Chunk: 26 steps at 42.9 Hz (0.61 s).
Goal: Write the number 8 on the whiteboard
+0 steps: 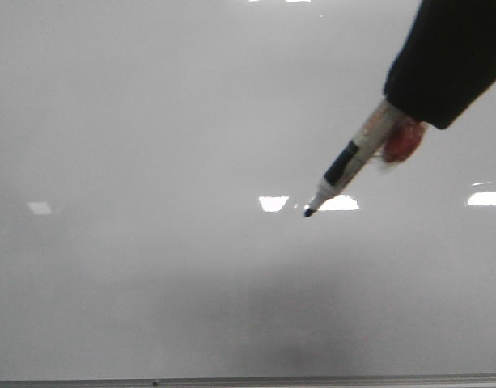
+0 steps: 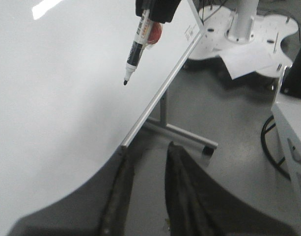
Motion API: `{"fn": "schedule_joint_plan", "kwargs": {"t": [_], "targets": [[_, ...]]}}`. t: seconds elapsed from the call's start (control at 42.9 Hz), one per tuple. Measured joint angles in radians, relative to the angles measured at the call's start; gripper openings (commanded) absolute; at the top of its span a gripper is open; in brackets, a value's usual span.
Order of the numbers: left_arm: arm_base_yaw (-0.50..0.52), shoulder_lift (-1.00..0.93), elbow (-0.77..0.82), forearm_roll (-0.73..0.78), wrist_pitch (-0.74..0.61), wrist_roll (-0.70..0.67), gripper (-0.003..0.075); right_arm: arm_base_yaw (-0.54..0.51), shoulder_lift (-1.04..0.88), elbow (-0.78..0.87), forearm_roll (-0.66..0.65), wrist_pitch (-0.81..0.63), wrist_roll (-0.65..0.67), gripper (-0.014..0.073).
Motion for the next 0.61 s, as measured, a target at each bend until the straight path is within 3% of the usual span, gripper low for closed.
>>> {"fn": "schedule_joint_plan", "kwargs": {"t": [0.093, 0.326, 0.606], "targets": [[0.0, -0.097, 0.045, 0.0, 0.0, -0.032, -0.0022, -0.063, -0.029, 0.066, 0.045, -0.07, 0.0, -0.007], [0.0, -0.265, 0.101, 0.0, -0.004, -0.05, -0.0021, -0.085, -0.012, 0.09, 0.203, -0.219, -0.024, -0.007], [0.0, -0.278, 0.103, 0.0, -0.009, -0.052, -0.0021, -0.087, 0.224, -0.099, 0.475, -0.241, -0.229, -0.007]]}}
